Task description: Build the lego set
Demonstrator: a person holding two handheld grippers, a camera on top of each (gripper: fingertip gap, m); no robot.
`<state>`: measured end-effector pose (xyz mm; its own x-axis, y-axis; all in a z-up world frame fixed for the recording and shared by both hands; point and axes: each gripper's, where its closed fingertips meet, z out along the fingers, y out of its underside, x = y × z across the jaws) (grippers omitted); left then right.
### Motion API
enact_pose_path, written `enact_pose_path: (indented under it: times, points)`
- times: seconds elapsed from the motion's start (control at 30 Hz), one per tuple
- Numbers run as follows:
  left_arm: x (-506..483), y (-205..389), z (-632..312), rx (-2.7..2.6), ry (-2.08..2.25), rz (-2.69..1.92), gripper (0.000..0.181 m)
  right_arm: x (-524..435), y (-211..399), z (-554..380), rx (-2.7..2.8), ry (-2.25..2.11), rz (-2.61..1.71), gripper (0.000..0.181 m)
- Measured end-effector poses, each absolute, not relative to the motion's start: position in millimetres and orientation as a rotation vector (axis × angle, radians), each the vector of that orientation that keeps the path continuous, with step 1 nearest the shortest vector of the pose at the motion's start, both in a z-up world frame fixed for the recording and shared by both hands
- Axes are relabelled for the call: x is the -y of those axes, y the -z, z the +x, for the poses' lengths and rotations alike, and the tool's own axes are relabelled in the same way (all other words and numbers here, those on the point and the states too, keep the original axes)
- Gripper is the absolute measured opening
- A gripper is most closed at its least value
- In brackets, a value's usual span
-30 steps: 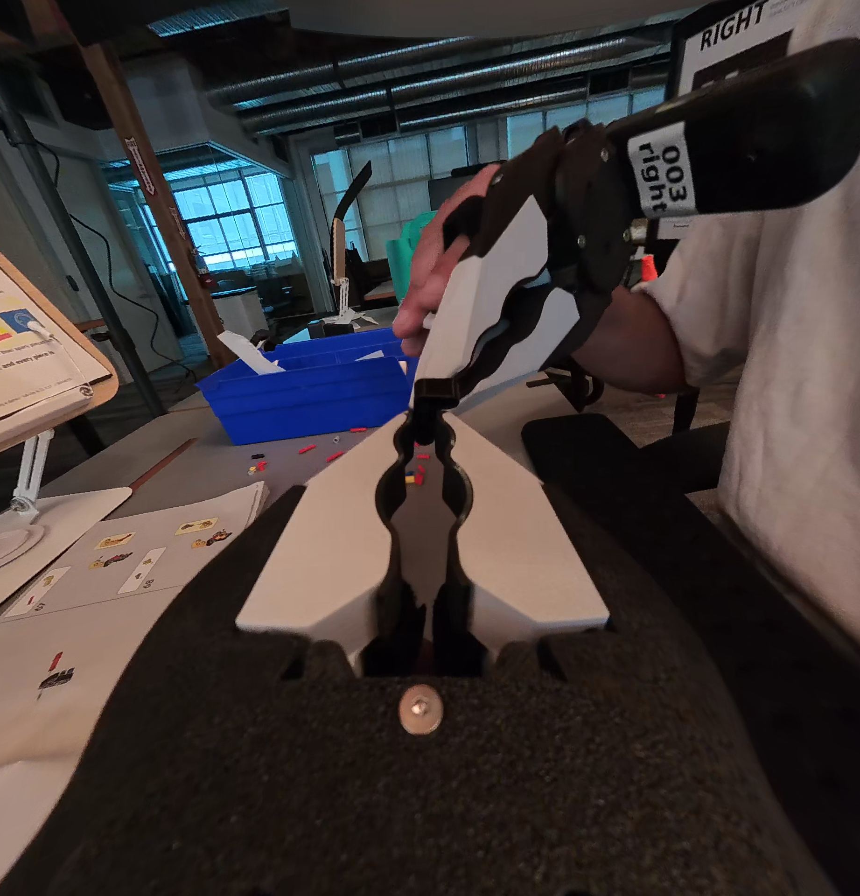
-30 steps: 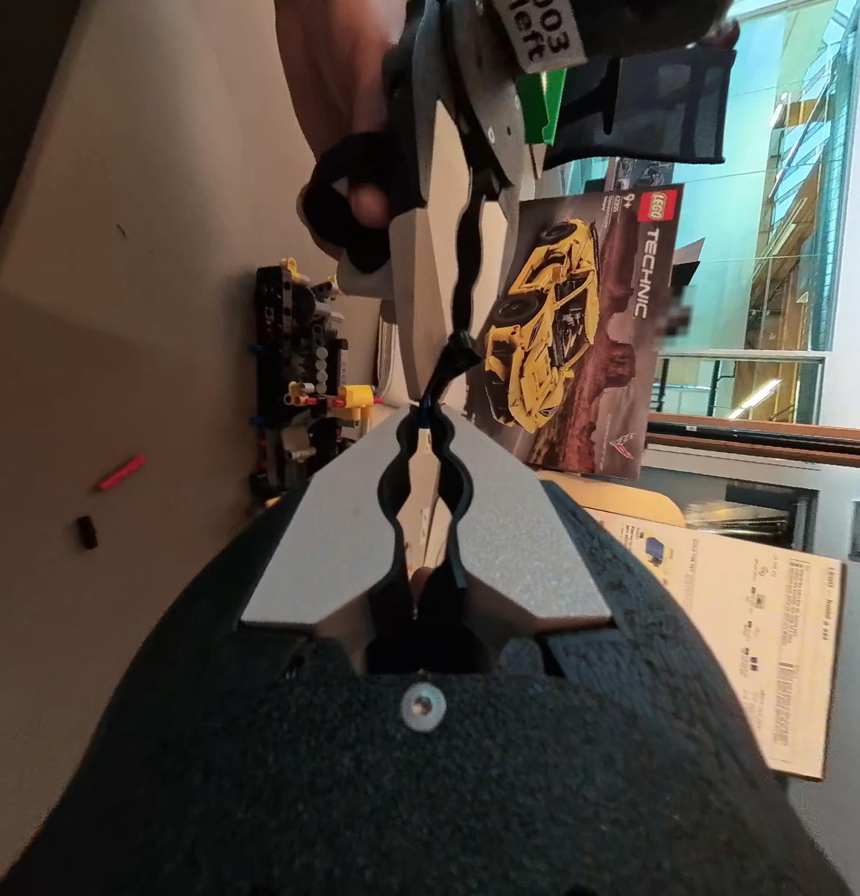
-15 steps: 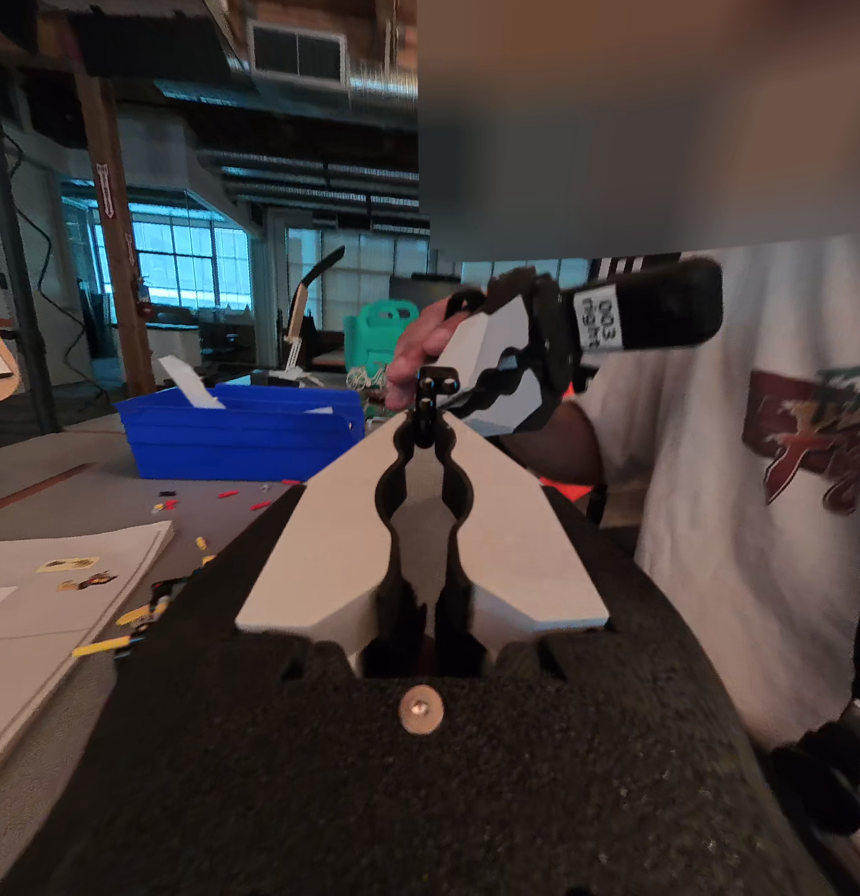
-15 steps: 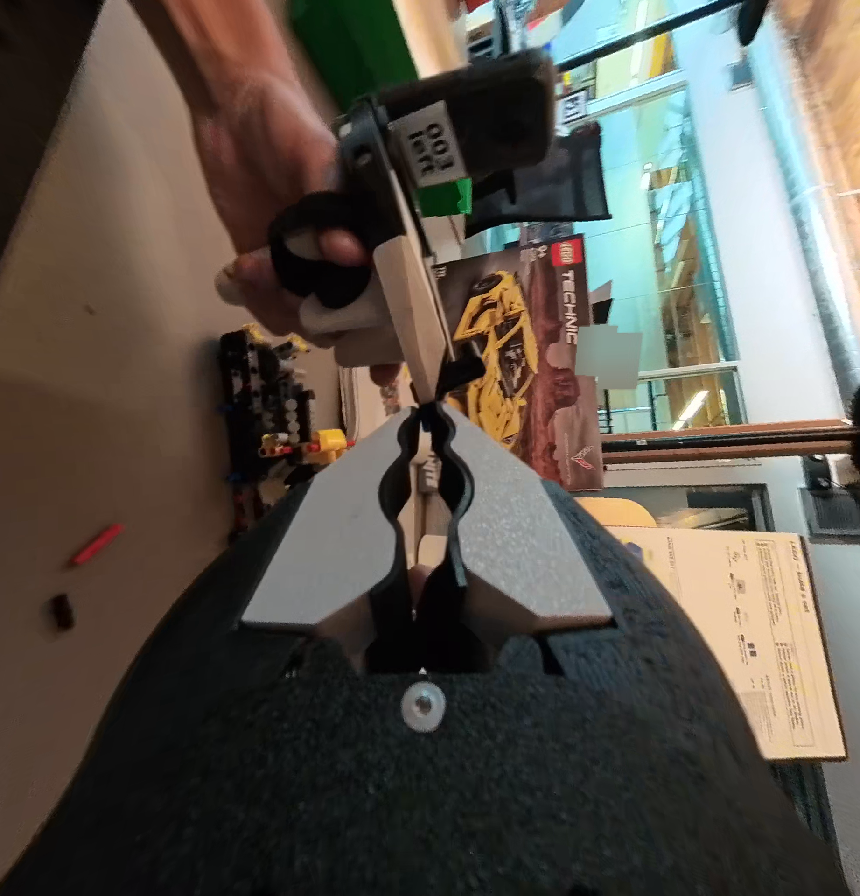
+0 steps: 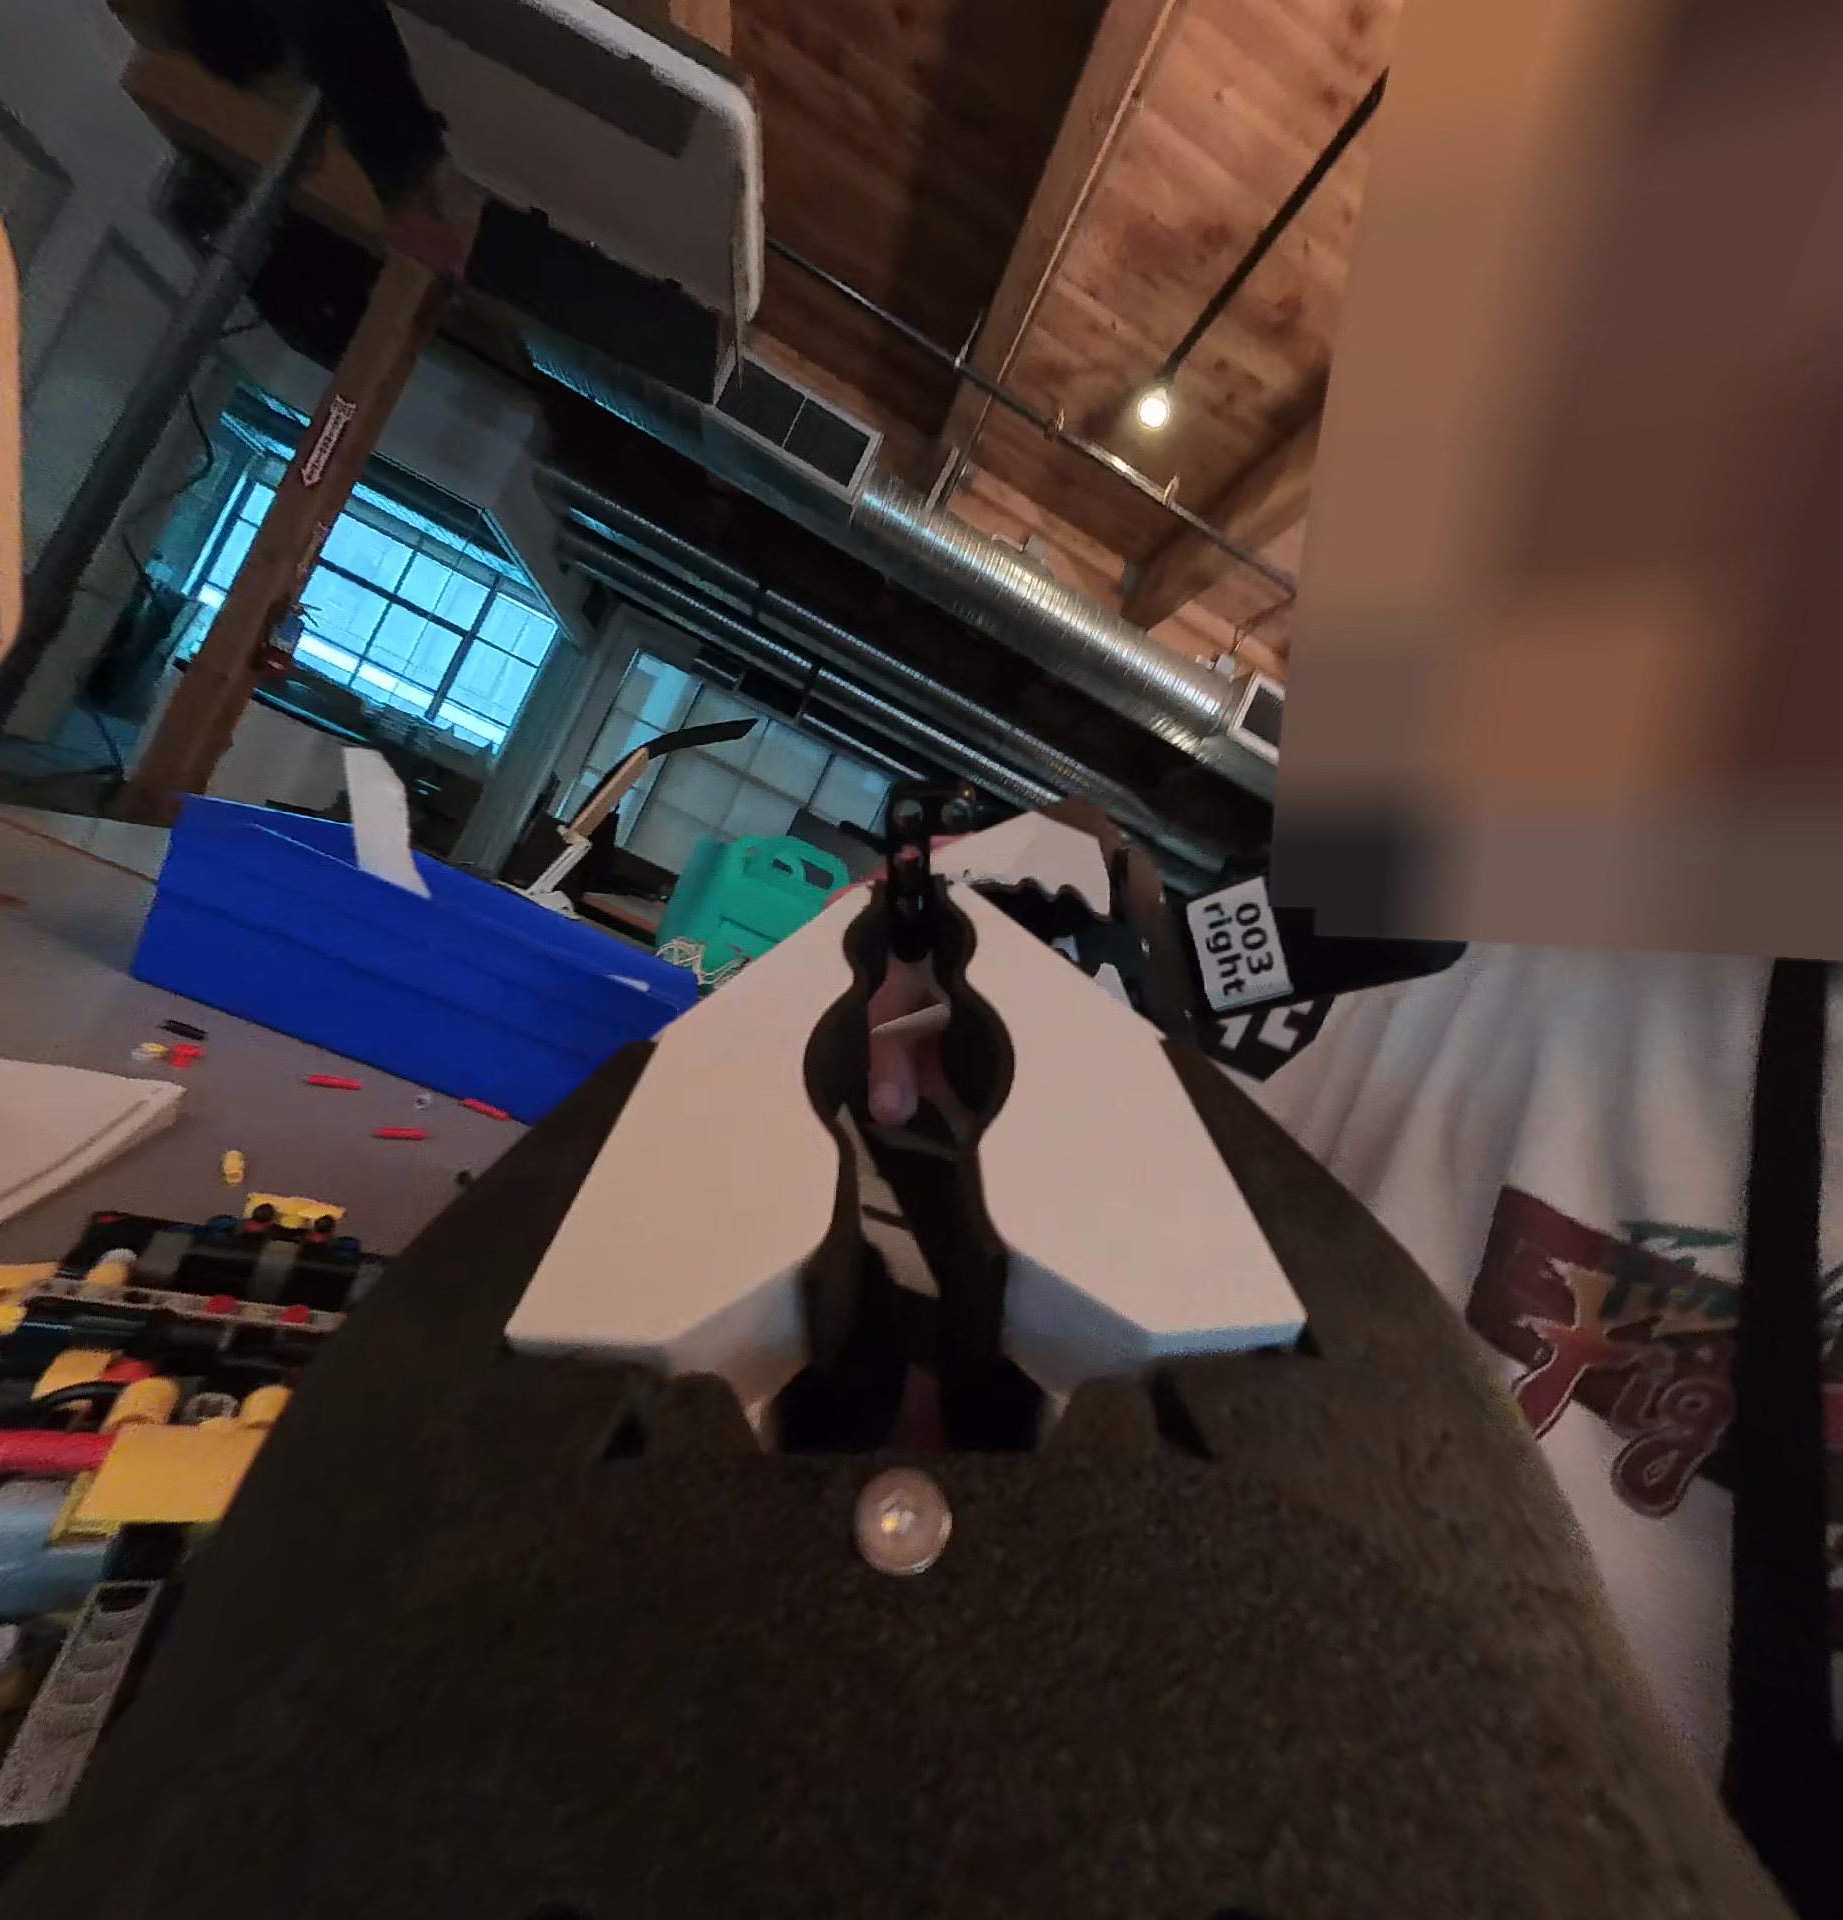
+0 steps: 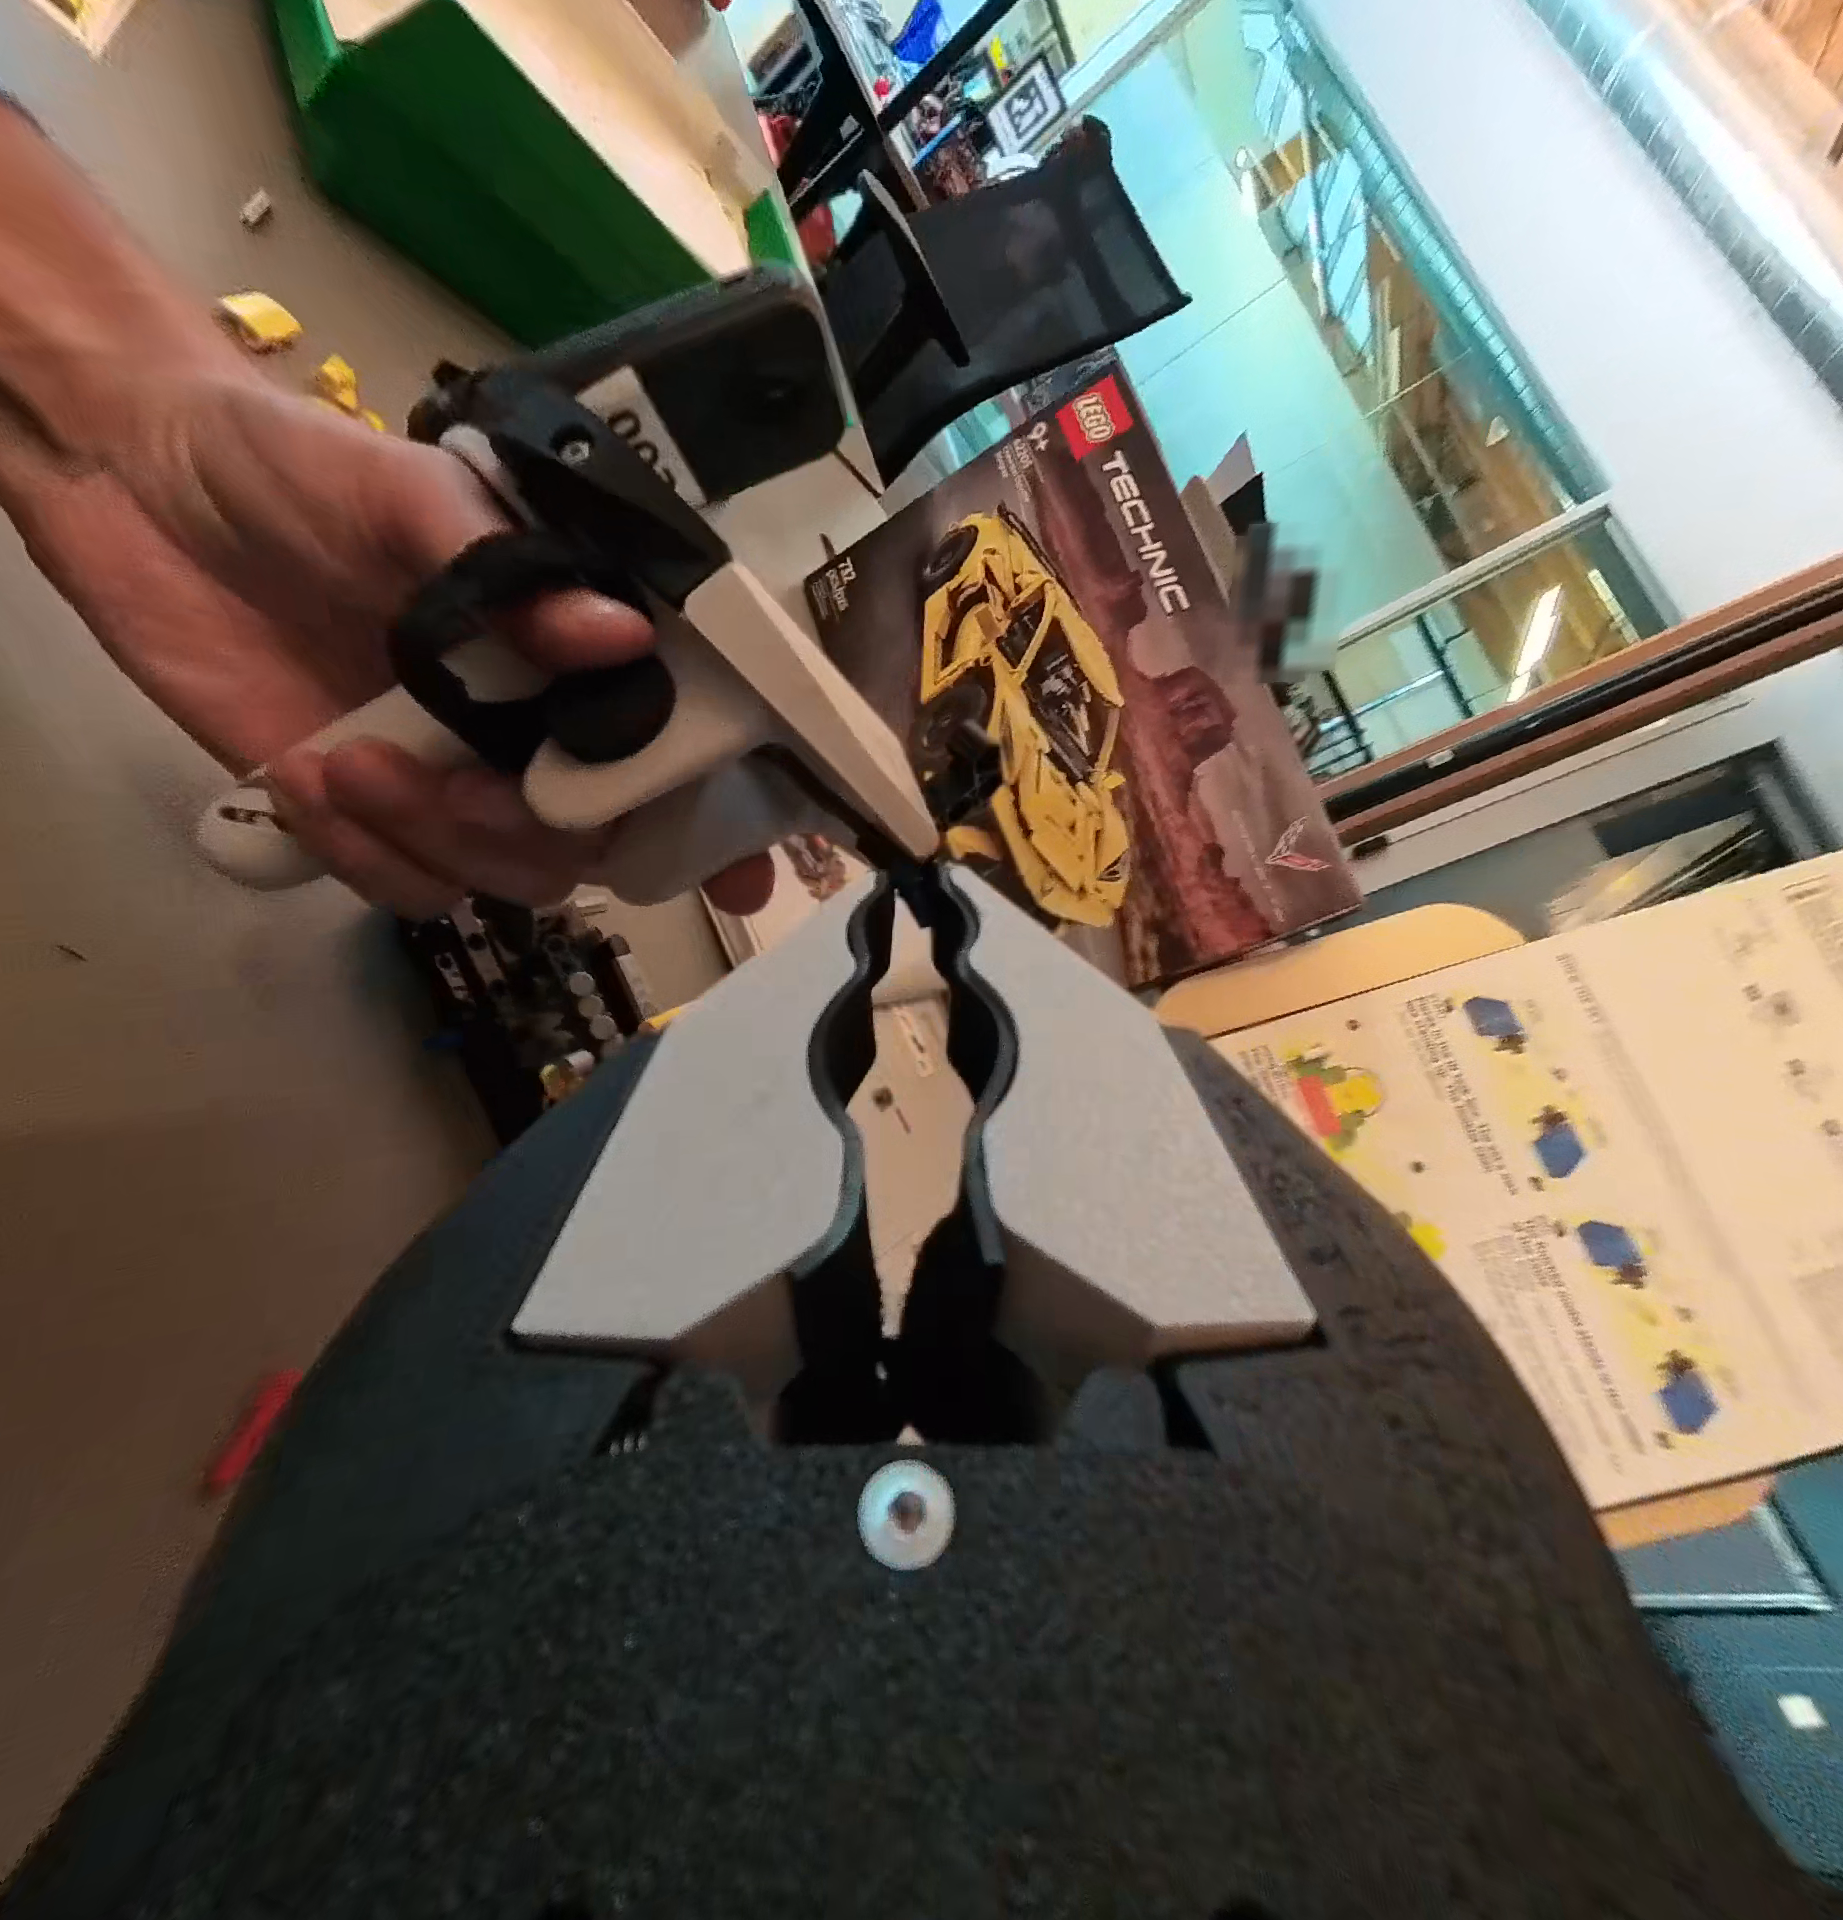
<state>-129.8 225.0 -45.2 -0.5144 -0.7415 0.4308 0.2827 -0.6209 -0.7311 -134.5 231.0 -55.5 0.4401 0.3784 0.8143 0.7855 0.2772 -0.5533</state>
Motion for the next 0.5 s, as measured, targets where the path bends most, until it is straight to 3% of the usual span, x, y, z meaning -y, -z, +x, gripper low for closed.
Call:
enact_pose_path:
  times: [0.33, 0.5]
  points:
    - [-236, 41, -134, -0.675, 2.29, -1.03, 0.007, -239, 49, -141, 1.106, 0.271, -1.335, 0.008]
    - [-246, 39, -137, -0.566, 2.368, -1.038, 0.007, -244, 39, -140, 0.997, 0.237, -1.331, 0.025]
